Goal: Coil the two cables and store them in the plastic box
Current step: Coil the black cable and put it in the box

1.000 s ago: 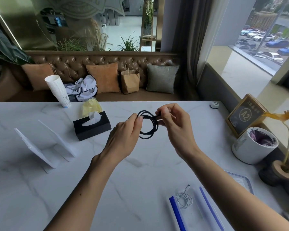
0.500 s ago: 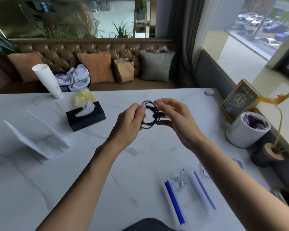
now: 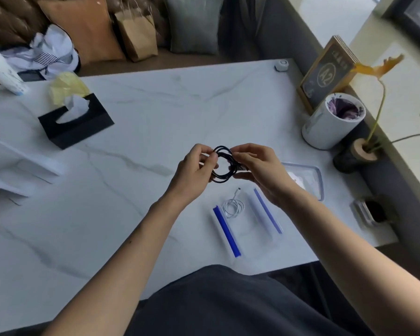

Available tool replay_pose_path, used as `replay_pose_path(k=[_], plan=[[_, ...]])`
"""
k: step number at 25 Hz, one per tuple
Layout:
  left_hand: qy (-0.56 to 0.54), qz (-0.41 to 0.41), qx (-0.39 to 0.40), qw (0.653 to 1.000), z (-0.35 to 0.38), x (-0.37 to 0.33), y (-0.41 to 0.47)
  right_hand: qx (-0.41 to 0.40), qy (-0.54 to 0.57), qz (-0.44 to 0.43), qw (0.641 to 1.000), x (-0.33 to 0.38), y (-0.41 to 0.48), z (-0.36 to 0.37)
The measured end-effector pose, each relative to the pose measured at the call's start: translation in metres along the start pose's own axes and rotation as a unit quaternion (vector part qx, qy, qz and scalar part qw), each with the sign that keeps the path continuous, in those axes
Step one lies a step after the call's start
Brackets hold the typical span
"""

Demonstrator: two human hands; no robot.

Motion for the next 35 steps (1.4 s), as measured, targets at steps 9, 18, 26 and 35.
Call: replay_pose_path(k=[9,18,26,35], plan=[[0.06,-0.134,0.036,0.989,0.09,0.077,-0.04,-0.017,-0.053,0.114,0.992,-0.12,0.012,-0.055],[0.103,-0.247,0.059,0.962,0.151,0.144,-0.086,0.039,-0.213,0.097,0.971,-0.183,0.016,-0.07],[0.078,-0.343,0.038,0.935,0.171,0.162,-0.101,0.104,-0.359,0.026,0.927,-0.188,0.02,-0.052],[-0.015,-0.453,-0.04,0.891,0.18,0.174,-0.112,0.171,-0.381,0.092,0.904,-0.21,0.019,-0.042]])
Point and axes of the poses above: each hand's wrist, its own y-axis towards the middle knuckle, its own z-axis out of the palm, x = y × z, the point moved 10 cm from there along y, towards the middle knuckle, and after that the axes turned 11 degrees about -x, right-handed, at the moved point
